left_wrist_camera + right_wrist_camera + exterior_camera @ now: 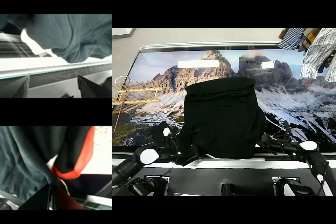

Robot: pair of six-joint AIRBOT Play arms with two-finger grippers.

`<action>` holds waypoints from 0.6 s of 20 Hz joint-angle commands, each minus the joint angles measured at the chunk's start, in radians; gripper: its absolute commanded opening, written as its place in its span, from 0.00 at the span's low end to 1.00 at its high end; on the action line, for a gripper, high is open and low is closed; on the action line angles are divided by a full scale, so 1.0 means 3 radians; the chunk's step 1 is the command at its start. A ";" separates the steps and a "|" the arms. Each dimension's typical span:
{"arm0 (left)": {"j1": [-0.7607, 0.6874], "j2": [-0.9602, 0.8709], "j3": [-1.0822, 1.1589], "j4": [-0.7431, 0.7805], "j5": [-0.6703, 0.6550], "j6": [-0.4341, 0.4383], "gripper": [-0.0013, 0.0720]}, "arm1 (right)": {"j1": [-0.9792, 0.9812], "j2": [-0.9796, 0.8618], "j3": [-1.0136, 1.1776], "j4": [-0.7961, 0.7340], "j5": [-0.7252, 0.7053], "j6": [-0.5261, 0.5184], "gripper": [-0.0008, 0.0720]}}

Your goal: Fold the clothes and pants, and hang the long-sleeved shirts on hangers.

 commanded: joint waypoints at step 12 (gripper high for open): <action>-0.0458 -0.0841 0.0009 -0.0664 0.1354 0.0072 0.06 | -0.0001 0.0524 -0.0001 -0.0015 0.0393 0.0406 0.07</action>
